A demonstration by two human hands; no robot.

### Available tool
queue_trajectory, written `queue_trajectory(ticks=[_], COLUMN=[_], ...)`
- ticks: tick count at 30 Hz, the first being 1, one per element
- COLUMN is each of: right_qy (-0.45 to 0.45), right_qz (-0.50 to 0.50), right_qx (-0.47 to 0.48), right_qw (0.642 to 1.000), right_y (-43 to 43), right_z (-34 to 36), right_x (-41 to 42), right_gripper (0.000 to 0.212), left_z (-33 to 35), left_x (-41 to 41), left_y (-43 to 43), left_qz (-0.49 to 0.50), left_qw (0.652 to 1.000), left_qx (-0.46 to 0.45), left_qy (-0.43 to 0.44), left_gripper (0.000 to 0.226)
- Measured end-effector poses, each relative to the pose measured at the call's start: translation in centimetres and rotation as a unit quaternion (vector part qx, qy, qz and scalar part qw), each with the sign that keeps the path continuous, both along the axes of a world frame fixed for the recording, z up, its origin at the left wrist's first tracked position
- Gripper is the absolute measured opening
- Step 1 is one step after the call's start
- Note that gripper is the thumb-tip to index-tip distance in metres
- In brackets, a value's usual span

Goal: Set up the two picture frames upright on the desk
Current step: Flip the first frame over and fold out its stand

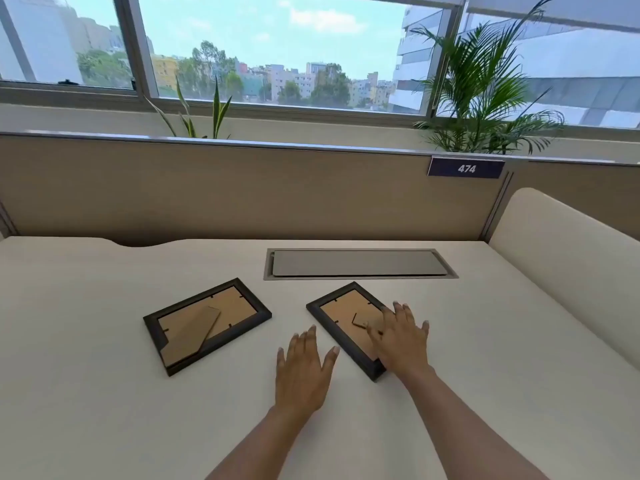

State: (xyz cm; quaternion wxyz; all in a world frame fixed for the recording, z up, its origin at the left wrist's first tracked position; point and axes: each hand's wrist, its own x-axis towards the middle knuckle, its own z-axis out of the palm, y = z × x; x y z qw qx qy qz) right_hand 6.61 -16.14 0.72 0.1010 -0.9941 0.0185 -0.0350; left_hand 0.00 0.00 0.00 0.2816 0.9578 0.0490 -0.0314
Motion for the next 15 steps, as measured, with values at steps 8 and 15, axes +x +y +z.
queue_trajectory(ticks=[8,15], right_qy=[0.071,0.019], right_qz=[-0.050,-0.059], right_qx=[0.103,0.117], right_qw=[0.991,0.991], right_y=[-2.3,-2.1], right_z=[-1.2,-2.0], right_x=[2.8,2.8], right_gripper=[0.067,0.064], left_z=[1.0,2.7], left_x=[1.3,3.3], left_y=[-4.2,-5.6], left_qz=[0.055,0.236], left_qw=[0.950,0.774], left_qx=[-0.288,-0.573], left_qy=[0.102,0.130], left_gripper=[0.072,0.056])
